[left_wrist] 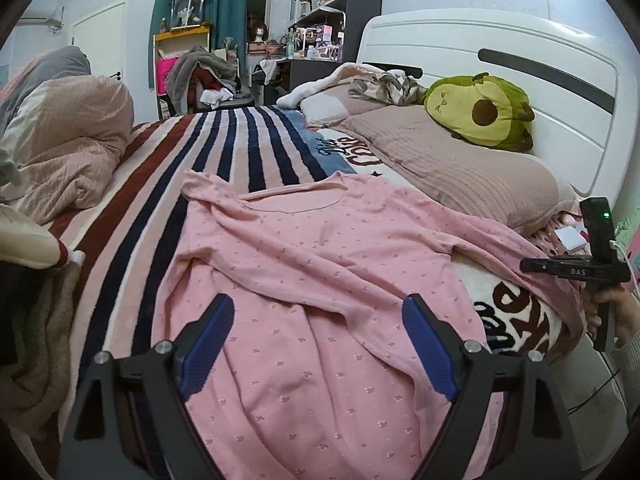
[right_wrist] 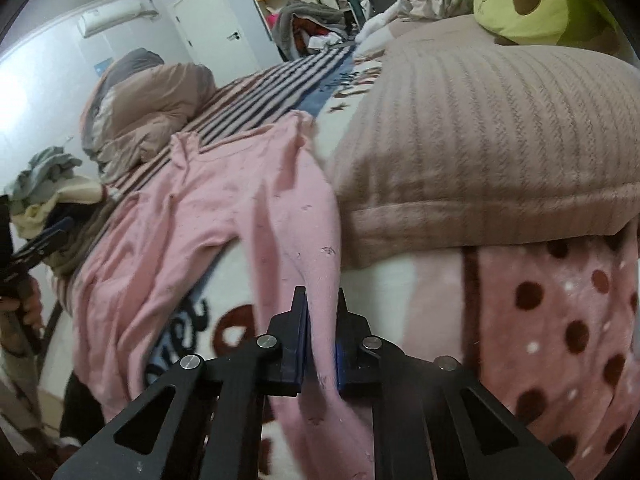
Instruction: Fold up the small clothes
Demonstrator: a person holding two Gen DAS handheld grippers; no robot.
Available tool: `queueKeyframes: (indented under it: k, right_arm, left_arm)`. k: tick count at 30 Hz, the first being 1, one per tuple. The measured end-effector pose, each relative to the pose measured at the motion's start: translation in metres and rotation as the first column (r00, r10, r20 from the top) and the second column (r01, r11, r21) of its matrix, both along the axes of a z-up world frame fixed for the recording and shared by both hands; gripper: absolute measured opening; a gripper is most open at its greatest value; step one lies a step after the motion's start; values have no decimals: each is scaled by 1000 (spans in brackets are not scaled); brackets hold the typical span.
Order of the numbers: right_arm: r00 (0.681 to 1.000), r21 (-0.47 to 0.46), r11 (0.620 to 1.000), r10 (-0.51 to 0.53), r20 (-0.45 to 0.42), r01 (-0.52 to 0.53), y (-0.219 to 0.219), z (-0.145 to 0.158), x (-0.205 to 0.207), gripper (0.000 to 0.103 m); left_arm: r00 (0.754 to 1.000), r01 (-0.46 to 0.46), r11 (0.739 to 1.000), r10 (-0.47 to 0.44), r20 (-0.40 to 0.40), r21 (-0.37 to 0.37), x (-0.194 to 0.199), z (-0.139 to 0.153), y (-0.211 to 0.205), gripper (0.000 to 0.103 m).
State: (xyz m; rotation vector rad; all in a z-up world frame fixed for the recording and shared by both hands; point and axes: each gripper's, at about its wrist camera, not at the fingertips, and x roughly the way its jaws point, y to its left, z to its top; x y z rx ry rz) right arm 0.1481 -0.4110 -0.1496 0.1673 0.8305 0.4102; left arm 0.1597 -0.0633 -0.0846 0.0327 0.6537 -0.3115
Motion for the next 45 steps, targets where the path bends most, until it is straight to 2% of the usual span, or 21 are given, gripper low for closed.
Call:
queueKeyframes:
  k: [4, 13, 20, 28, 33, 38, 39, 40, 42, 45]
  right_arm:
    - [999, 83, 996, 34, 10, -34, 12, 9, -9, 3]
    - [985, 109, 982, 145, 91, -154, 72, 49, -26, 2]
    - [950, 99, 951, 278, 142, -293, 152, 74, -18, 2]
    - [882, 66, 881, 462, 94, -468, 249, 59, -14, 2]
    - [847, 46, 846, 532, 0, -532, 294, 28, -6, 2]
    - [839, 57, 844, 537, -91, -534, 311, 0, 1, 8]
    - [839, 67, 845, 535, -97, -531, 311, -1, 2, 14]
    - [839, 79, 845, 535, -100, -529, 308, 0, 2, 26]
    - [838, 98, 842, 539, -88, -531, 299, 7, -2, 37]
    - [853, 68, 853, 521, -39, -518, 280, 26, -13, 37]
  left_arm:
    - [999, -27, 1000, 27, 21, -2, -7, 4, 8, 88]
    - [990, -114, 993, 114, 81, 2, -27, 18, 39, 92]
    - [983, -147, 989, 149, 107, -24, -43, 25, 70, 93]
    - [975, -189, 982, 190, 115, -17, -56, 22, 108, 96]
    - [975, -200, 980, 200, 92, -9, -56, 10, 125, 96]
    - [982, -181, 983, 181, 58, -12, -52, -2, 125, 96]
    - [983, -173, 985, 174, 51, -15, -51, -4, 123, 96]
    - [986, -160, 987, 161, 43, -17, -50, -6, 120, 96]
    - [990, -135, 991, 135, 30, -18, -49, -9, 112, 96]
    - [996, -84, 996, 84, 4, -27, -48, -13, 97, 96]
